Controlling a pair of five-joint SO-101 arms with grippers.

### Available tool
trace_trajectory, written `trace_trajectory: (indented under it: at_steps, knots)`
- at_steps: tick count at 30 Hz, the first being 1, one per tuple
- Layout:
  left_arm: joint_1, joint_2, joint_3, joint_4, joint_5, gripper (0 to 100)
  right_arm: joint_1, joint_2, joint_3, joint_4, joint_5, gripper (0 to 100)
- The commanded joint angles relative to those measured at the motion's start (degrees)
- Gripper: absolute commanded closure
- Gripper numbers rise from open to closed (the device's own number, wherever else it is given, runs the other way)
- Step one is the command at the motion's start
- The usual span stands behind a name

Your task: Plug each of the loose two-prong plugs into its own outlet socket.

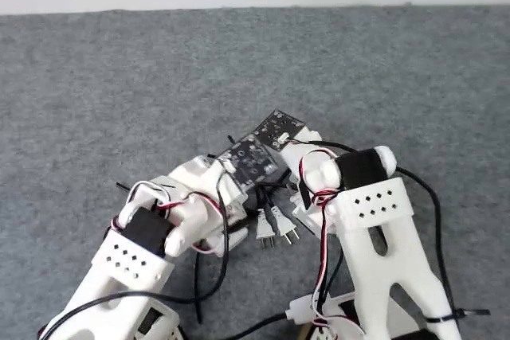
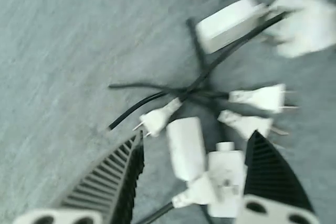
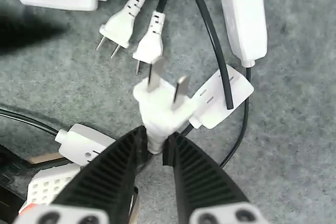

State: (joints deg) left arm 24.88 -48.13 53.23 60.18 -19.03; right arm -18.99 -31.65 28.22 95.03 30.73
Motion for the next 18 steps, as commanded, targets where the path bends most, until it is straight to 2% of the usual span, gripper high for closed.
trace_trajectory:
  at_steps: [1, 7, 18]
  knots:
    - [6.5, -0.5, -8.6, 6.1, 2.9, 70, -1.0, -1.9, -3.3, 1.0, -0.7, 99.1]
    - [7.1, -7.6, -7.0, 6.6, 2.1, 70, -1.6, -4.9, -4.8, 6.3, -0.6, 99.1]
    - [7.2, -23.5, 0.0, 7.0, 2.3, 70, -13.8, -21.8, 1.5, 7.9, -5.1, 99.1]
